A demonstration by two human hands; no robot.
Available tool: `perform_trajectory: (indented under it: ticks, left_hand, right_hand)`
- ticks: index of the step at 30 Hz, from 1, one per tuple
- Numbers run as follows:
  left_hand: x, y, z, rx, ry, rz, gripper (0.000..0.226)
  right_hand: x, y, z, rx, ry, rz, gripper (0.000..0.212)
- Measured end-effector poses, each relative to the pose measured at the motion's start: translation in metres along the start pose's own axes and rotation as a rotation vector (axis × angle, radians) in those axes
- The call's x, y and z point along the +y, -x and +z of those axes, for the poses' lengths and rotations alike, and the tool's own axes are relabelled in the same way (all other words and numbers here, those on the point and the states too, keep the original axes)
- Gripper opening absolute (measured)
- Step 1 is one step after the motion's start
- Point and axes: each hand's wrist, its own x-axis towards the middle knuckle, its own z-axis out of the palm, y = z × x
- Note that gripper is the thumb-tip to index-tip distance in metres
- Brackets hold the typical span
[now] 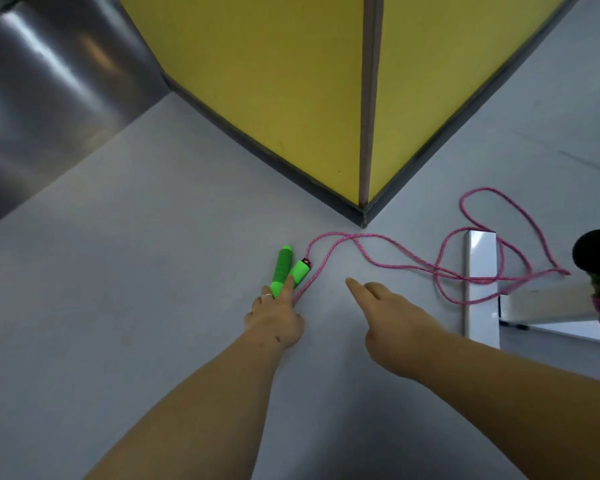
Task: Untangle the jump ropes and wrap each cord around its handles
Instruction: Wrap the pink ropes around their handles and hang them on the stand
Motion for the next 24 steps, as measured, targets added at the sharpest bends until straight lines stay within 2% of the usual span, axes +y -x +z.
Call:
perform_trajectory:
  ticks: [3, 8, 15, 19, 21, 24]
  left_hand:
    - [-0.001, -0.035, 0.004, 0.02, 0.04, -0.01, 0.082]
    - [-0.003, -0.062, 0.017, 0.013, 0.243, 0.089, 0.073]
    - [0.026, -0.021, 0.028, 0.091, 0.323, 0.049, 0.078]
    - [0.053, 0.026, 0.005, 0.187, 0.334, 0.158, 0.075]
    - [0.064, 0.056, -0.021, 0.246, 0.371, 0.254, 0.075]
    - [0.075, 0.116, -0.069, 0.343, 0.438, 0.385, 0.074]
  right_hand:
    - [0.008, -0.002, 0.017, -0.022, -0.034, -0.015, 0.09]
    - [0.026, 0.001, 0.035, -0.051, -0.068, 0.009, 0.087]
    - [0.029, 0.015, 0.024, -0.046, -0.086, 0.043, 0.087]
    - [0.023, 0.028, -0.002, 0.037, -0.087, 0.014, 0.081]
    - [0.009, 0.034, -0.021, 0.139, -0.186, -0.004, 0.07]
    - [-0.023, 0.046, -0.056, 0.261, -0.649, 0.063, 0.058]
